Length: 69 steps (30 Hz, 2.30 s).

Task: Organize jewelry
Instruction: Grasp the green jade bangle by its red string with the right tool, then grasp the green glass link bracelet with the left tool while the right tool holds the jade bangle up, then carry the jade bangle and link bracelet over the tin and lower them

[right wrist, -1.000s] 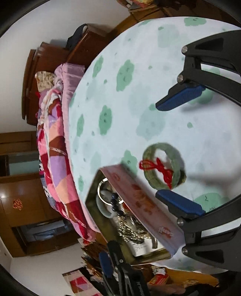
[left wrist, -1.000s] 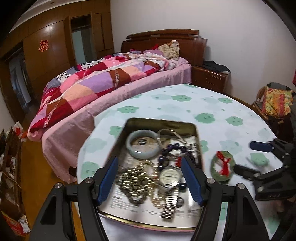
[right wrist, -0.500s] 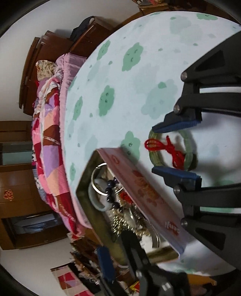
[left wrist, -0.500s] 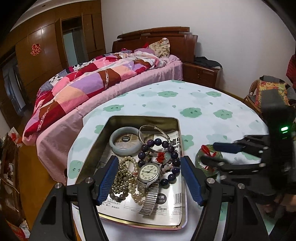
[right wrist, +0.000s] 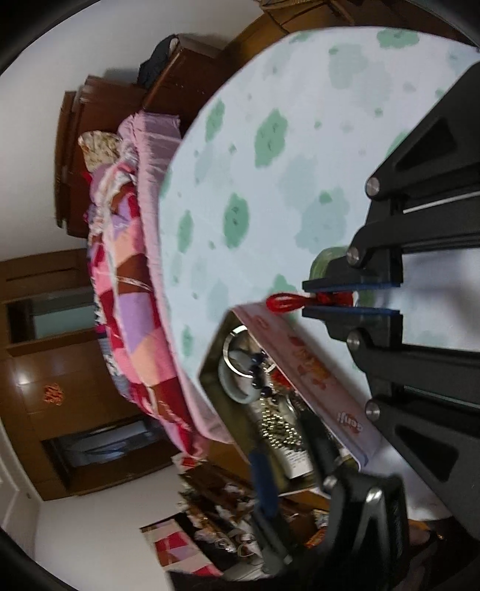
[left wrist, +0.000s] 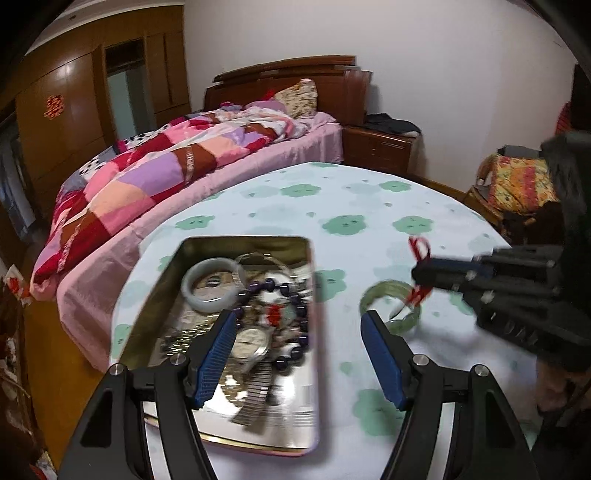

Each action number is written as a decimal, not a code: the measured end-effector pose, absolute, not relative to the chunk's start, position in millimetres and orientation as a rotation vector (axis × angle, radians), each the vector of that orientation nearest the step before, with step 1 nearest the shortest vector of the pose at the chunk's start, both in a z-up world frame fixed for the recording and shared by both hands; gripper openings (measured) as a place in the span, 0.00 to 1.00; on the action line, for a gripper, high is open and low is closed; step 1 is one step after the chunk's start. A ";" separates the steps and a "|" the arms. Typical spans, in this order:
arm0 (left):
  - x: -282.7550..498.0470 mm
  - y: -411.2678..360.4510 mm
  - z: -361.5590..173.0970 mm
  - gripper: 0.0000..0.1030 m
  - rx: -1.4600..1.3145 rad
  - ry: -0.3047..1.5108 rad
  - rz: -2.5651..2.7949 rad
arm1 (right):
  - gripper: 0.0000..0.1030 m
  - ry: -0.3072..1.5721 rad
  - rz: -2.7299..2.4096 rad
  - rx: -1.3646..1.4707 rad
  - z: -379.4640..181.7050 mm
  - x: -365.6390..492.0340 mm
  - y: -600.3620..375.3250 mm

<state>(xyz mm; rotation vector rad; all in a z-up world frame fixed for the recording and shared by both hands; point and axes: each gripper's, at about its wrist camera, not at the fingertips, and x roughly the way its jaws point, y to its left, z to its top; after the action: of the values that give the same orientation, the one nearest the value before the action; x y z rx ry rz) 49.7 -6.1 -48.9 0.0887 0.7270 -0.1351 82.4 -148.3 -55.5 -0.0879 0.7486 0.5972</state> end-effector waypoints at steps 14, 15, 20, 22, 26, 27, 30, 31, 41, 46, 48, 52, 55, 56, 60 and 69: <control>80.3 -85.6 -77.8 0.68 0.180 0.835 -0.273 | 0.08 0.714 0.508 0.030 -51.3 90.5 -206.3; 84.5 -89.0 -81.4 0.68 0.185 0.848 -0.283 | 0.08 0.716 0.502 0.037 -53.0 91.3 -209.0; 101.6 -99.6 -98.4 0.68 0.196 0.906 -0.290 | 0.08 0.721 0.484 0.065 -58.0 92.4 -220.1; 106.7 -102.0 -105.1 0.68 0.207 0.924 -0.258 | 0.08 0.720 0.486 0.068 -58.9 91.8 -222.3; 103.9 -101.1 -107.3 0.27 0.189 0.921 -0.292 | 0.08 0.708 0.489 0.060 -57.3 87.9 -222.3; 102.8 -100.0 -106.3 0.16 0.176 0.929 -0.310 | 0.08 0.705 0.488 0.059 -56.8 87.0 -222.5; 92.3 -97.2 -97.1 0.15 0.184 0.895 -0.315 | 0.08 0.699 0.487 0.062 -54.7 86.3 -223.3; 88.7 -94.6 -93.3 0.15 0.176 0.886 -0.318 | 0.08 0.696 0.487 0.062 -53.7 85.4 -223.2; 54.8 -52.3 -37.3 0.15 0.135 0.751 -0.269 | 0.08 0.653 0.535 0.032 -30.9 78.0 -202.0; 46.8 -27.1 -17.8 0.15 0.116 0.704 -0.207 | 0.08 0.631 0.583 0.008 -17.2 76.8 -179.9; 44.5 -17.7 -13.3 0.15 0.111 0.694 -0.182 | 0.08 0.623 0.604 0.001 -12.6 76.9 -170.5; 43.2 3.5 -9.8 0.15 0.088 0.682 -0.141 | 0.08 0.609 0.640 -0.018 -4.4 76.9 -150.3; 41.3 18.8 -10.7 0.15 0.076 0.682 -0.108 | 0.08 0.598 0.667 -0.041 0.3 75.7 -135.3; 40.9 23.8 -11.3 0.15 0.074 0.682 -0.096 | 0.08 0.593 0.677 -0.051 2.1 74.9 -129.3; 41.4 40.2 -15.0 0.15 0.054 0.684 -0.063 | 0.08 0.578 0.711 -0.080 6.7 72.4 -109.5; 43.2 71.2 -21.8 0.15 0.008 0.687 -0.009 | 0.08 0.582 0.777 -0.155 1.0 70.0 -64.3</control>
<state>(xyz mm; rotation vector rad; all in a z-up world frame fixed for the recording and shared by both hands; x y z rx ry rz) 43.2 71.2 -21.8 0.0078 0.6875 -0.0091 70.0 -64.3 1.0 -0.1549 0.5817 0.7770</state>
